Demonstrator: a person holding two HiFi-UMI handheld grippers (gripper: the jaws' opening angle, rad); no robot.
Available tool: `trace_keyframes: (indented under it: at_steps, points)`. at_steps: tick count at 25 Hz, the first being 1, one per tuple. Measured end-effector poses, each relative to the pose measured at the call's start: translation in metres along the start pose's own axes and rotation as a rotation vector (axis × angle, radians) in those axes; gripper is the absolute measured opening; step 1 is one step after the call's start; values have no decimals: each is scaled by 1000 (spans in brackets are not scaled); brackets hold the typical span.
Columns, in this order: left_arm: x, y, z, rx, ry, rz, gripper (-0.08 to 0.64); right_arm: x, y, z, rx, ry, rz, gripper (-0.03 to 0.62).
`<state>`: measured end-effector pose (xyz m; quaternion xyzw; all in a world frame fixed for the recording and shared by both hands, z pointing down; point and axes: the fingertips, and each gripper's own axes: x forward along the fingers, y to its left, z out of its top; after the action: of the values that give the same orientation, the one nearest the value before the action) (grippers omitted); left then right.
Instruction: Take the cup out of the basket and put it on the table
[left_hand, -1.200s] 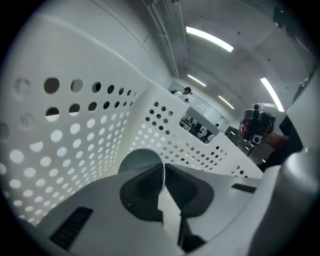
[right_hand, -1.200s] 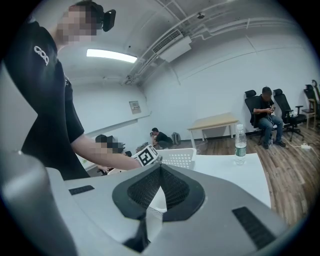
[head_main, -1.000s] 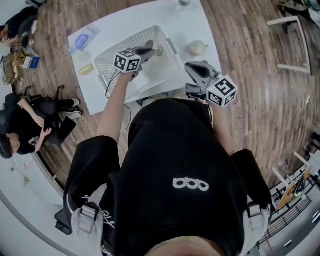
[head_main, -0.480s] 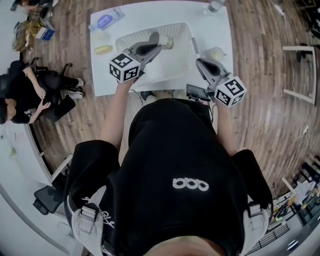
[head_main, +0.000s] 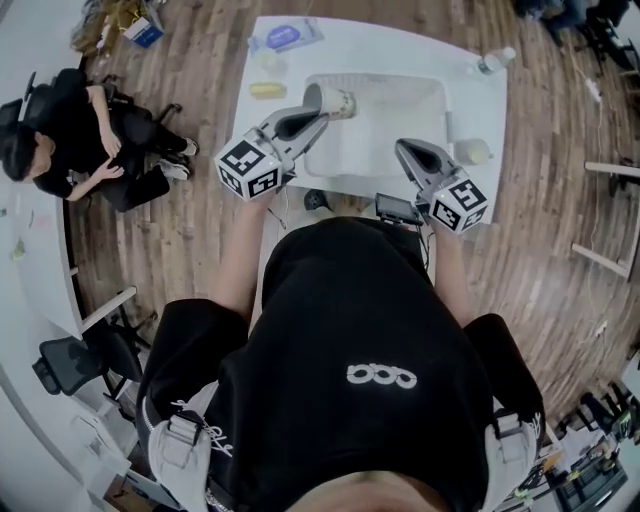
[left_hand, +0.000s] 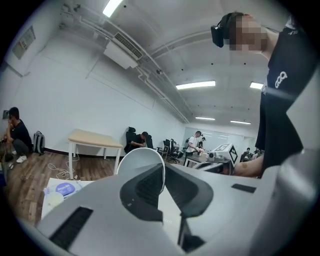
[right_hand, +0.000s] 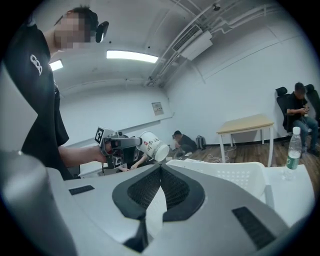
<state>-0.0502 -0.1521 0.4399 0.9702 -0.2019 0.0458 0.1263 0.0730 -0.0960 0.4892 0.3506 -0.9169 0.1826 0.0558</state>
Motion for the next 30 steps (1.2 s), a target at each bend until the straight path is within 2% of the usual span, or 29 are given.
trace_keyframes:
  at_steps: [7,15,24,30]
  points:
    - [-82,22,-3,-6,-50,91,18,60,46,0,-11,-4,71,25]
    - [-151,41,-14,-32,-101,181,18,104,88,-7,-23,15,128,25]
    - [-189,47,-19,-43,-132,233,18,137,116,-3,-50,21,192,25]
    - [-200,48,-27,-61,-134,242,18,145,125,-6,-50,26,203,25]
